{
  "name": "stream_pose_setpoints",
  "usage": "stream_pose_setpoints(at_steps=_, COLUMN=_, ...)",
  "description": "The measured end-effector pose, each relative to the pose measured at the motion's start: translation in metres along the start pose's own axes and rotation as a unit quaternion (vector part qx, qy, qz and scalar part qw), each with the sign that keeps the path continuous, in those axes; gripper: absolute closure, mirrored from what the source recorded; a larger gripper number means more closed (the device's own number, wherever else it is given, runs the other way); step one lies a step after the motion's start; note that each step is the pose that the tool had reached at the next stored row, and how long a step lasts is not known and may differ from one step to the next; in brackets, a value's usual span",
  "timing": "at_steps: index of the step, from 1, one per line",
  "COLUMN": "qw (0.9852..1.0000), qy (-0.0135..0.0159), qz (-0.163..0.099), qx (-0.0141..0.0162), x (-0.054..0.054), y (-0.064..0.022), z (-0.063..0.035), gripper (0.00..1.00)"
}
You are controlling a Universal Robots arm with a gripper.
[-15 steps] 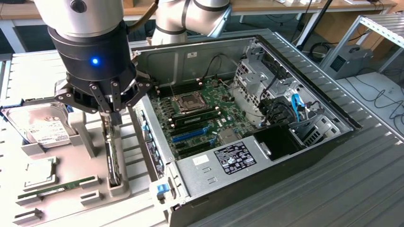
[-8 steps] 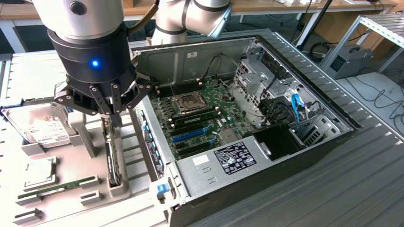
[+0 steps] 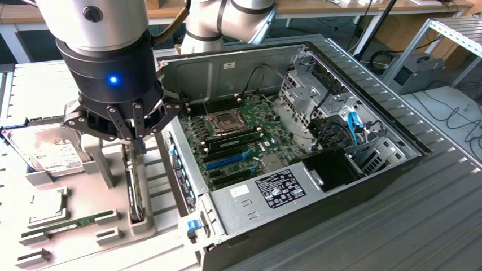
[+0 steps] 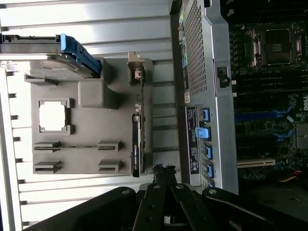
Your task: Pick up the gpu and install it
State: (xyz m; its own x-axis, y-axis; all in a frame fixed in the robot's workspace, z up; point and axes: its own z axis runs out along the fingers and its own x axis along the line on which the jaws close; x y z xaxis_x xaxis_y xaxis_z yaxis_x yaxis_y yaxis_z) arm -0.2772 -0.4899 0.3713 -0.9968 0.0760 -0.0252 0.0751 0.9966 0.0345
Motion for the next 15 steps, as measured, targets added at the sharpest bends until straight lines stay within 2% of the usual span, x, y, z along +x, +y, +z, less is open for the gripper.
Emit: stream_pose_setpoints(at_steps=15, qw=1.0000, qy=0.0000, qz=0.000, qx=0.0000, x=0.0006, y=-0.0073, z=0.0004, gripper=0.89)
